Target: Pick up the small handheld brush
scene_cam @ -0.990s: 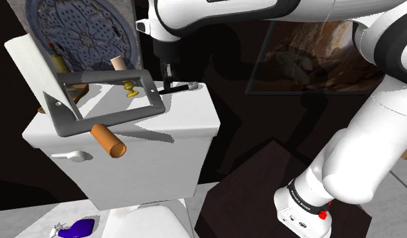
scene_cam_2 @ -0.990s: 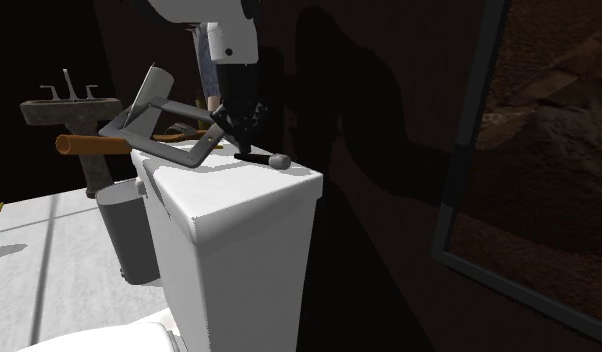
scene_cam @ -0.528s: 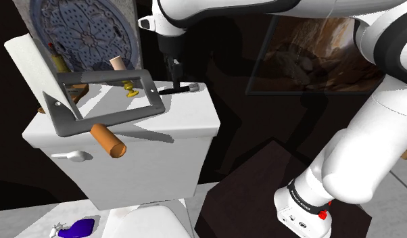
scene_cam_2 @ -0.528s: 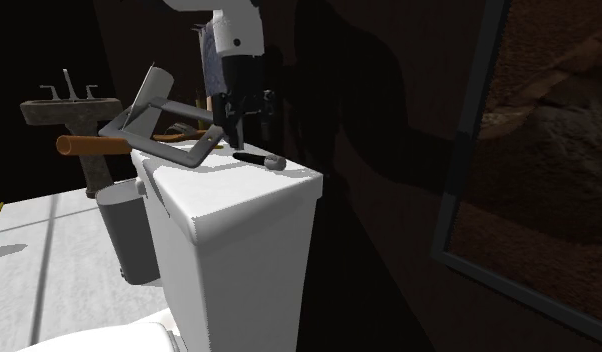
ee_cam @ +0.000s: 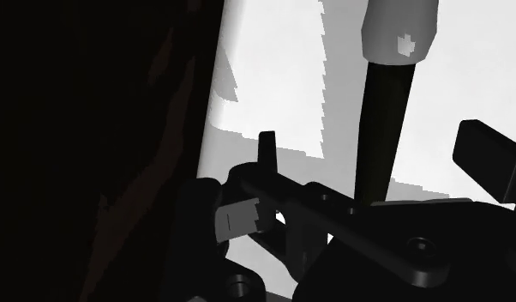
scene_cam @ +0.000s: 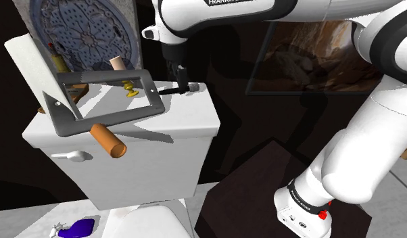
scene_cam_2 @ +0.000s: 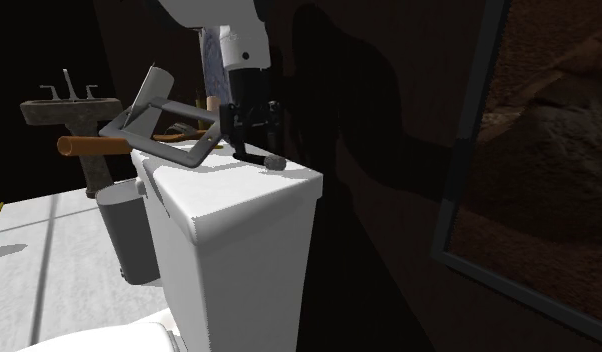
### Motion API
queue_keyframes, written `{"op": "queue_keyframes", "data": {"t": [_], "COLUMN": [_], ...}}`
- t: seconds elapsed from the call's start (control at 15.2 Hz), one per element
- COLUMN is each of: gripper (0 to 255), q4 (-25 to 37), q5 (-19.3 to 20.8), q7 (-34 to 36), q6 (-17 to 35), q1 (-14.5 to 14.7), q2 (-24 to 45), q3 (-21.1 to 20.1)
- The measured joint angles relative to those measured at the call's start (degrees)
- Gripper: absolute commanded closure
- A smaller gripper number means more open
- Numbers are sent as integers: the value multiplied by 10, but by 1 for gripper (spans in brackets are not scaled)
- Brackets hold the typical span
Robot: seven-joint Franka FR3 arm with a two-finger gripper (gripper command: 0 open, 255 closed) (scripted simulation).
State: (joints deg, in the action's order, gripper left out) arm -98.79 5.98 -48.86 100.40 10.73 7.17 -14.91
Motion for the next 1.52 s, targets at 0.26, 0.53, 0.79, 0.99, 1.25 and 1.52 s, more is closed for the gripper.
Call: {"op": "queue_keyframes", "data": {"t": [0.26,0.53,0.79,0.99,1.25,1.52], "gripper": [255,255,255,255,255,255], "q4": [-10,-10,-9,4,34,65], "q5": [0,0,0,0,-1,-1], "q7": [1,1,1,0,-2,-3], "q6": [10,11,10,-5,-35,-66], "q1": [0,0,0,0,1,2], "q2": [-1,-2,-1,-1,-1,-1], "q3": [0,0,0,0,-1,-2]}}
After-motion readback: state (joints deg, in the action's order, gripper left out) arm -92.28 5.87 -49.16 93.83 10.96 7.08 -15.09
